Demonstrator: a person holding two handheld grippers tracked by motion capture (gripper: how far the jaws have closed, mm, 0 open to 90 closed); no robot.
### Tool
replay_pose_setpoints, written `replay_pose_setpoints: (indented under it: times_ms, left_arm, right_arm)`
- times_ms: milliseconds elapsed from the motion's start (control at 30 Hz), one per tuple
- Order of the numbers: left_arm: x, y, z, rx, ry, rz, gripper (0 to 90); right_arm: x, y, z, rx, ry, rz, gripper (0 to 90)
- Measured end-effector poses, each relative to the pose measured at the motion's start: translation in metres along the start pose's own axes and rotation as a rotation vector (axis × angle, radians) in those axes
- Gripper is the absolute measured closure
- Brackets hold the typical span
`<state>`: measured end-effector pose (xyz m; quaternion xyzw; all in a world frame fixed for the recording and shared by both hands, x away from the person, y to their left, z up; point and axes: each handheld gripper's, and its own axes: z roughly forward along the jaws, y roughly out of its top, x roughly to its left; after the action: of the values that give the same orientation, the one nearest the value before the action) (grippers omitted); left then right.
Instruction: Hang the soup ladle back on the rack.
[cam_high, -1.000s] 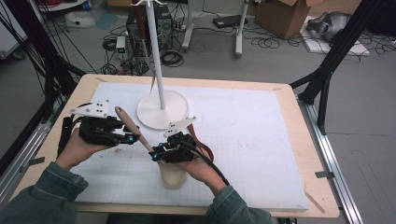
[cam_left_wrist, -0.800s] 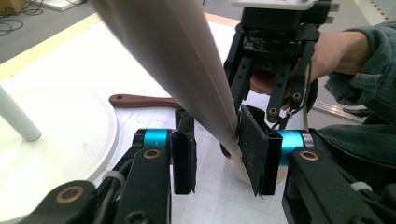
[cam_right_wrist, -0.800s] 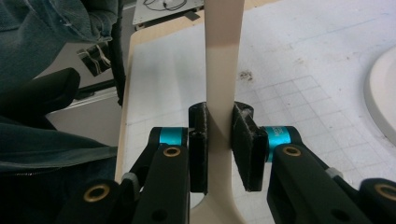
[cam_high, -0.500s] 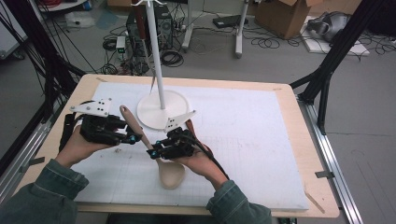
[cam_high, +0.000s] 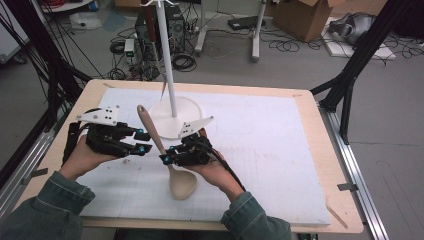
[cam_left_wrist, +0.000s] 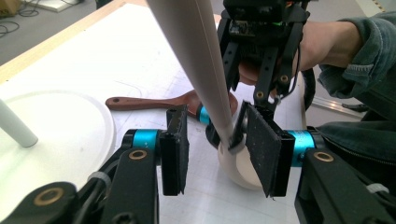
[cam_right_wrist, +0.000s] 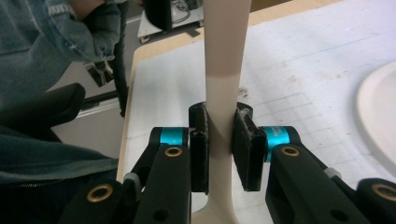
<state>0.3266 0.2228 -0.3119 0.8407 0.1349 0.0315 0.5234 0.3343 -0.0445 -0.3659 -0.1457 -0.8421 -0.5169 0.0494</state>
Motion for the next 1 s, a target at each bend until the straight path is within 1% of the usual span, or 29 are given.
replay_pose_setpoints:
  times_ms: [33, 200, 267, 367, 567, 600, 667, 833, 933, 967, 1000]
  left_arm:
    - [0.000, -0.001, 0.000, 0.004, 0.009, -0.001, 58.0]
    - [-0.001, -0.006, -0.001, 0.016, 0.041, 0.000, 55.3]
    - [-0.002, -0.009, -0.002, 0.025, 0.068, 0.005, 53.9]
    - [-0.002, -0.014, -0.003, 0.033, 0.087, 0.007, 52.0]
    - [-0.005, -0.024, -0.002, 0.031, 0.126, -0.003, 48.6]
    - [-0.005, -0.026, -0.003, 0.033, 0.131, 0.000, 47.7]
    - [-0.006, -0.030, -0.003, 0.026, 0.143, -0.006, 46.6]
    - [-0.007, -0.040, -0.004, 0.026, 0.173, -0.019, 43.6]
    - [-0.008, -0.044, -0.004, 0.021, 0.181, -0.022, 42.5]
    - [-0.008, -0.045, -0.004, 0.018, 0.184, -0.021, 42.1]
    - [-0.008, -0.045, -0.004, 0.015, 0.188, -0.022, 41.7]
  right_arm:
    - [-0.001, 0.000, -0.001, -0.009, -0.006, -0.005, 78.4]
    - [-0.003, 0.001, -0.006, -0.017, -0.031, 0.011, 78.4]
    - [-0.004, 0.002, -0.008, -0.011, -0.044, 0.014, 78.4]
    - [-0.006, 0.003, -0.010, -0.021, -0.053, 0.011, 78.4]
    - [-0.010, 0.009, -0.017, -0.035, -0.087, 0.011, 78.4]
    - [-0.010, 0.010, -0.018, -0.039, -0.092, 0.015, 78.4]
    - [-0.012, 0.011, -0.021, -0.047, -0.103, 0.015, 78.4]
    - [-0.015, 0.015, -0.025, -0.055, -0.110, 0.021, 78.4]
    - [-0.017, 0.018, -0.027, -0.054, -0.108, 0.016, 78.4]
    - [-0.017, 0.019, -0.028, -0.054, -0.110, 0.021, 78.4]
    - [-0.017, 0.020, -0.028, -0.057, -0.112, 0.015, 78.4]
